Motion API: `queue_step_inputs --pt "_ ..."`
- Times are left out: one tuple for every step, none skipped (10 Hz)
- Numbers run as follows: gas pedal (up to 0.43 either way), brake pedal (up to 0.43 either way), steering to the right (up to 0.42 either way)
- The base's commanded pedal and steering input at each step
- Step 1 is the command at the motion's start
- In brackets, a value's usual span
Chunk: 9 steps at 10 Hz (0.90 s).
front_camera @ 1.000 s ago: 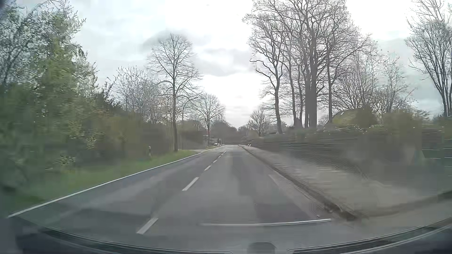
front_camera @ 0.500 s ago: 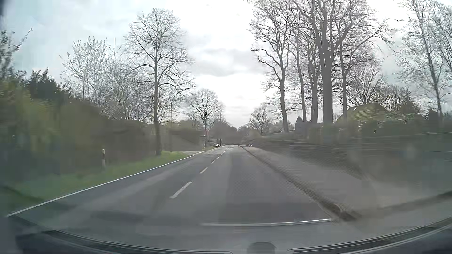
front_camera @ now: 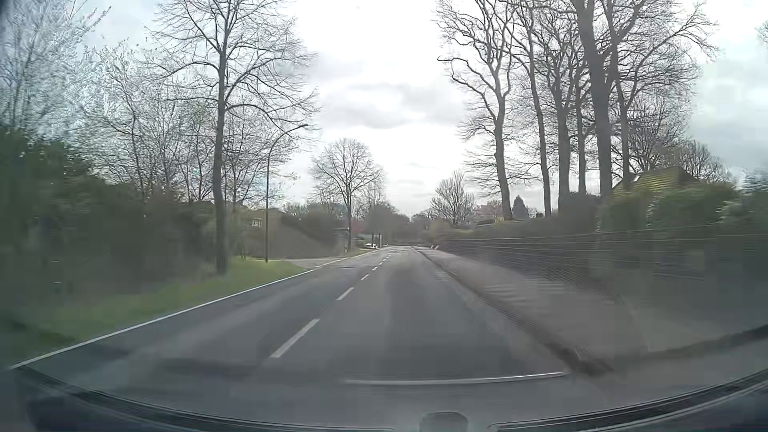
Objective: Follow the waypoints while adhering to traffic rules and regulations
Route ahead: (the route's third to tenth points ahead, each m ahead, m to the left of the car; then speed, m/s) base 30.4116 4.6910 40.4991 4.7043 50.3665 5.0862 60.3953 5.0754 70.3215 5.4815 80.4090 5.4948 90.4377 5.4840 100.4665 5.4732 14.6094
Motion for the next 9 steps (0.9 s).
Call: queue_step_inputs --pt "0.067 0.000 -0.006" --pt "0.067 0.000 -0.006" --pt "0.067 0.000 -0.006" --pt "0.067 0.000 -0.005" --pt "0.067 0.006 -0.005" --pt "0.067 0.000 -0.004" --pt "0.059 0.000 -0.005" --pt "0.059 0.000 -0.004" --pt "0.059 0.000 -0.004"
